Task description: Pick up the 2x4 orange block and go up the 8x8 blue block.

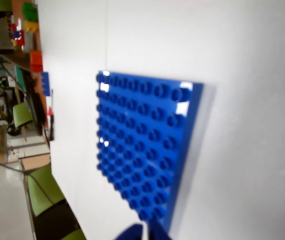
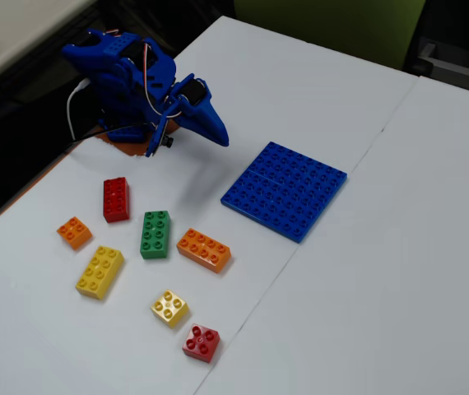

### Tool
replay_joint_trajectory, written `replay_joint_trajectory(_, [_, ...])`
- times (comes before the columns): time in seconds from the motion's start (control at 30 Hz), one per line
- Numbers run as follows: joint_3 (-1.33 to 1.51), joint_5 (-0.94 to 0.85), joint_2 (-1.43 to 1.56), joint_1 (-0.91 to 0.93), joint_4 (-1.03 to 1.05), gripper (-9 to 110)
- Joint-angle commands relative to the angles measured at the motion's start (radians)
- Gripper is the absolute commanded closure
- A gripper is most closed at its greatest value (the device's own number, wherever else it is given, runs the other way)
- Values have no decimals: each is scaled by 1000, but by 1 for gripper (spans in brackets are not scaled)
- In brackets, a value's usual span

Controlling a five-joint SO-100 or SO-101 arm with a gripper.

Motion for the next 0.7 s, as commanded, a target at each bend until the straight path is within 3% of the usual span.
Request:
replay_joint_trajectory(0.0, [41, -2, 40, -6, 0, 101])
replay_joint_trajectory(0.67, [43, 15, 41, 17, 2, 101])
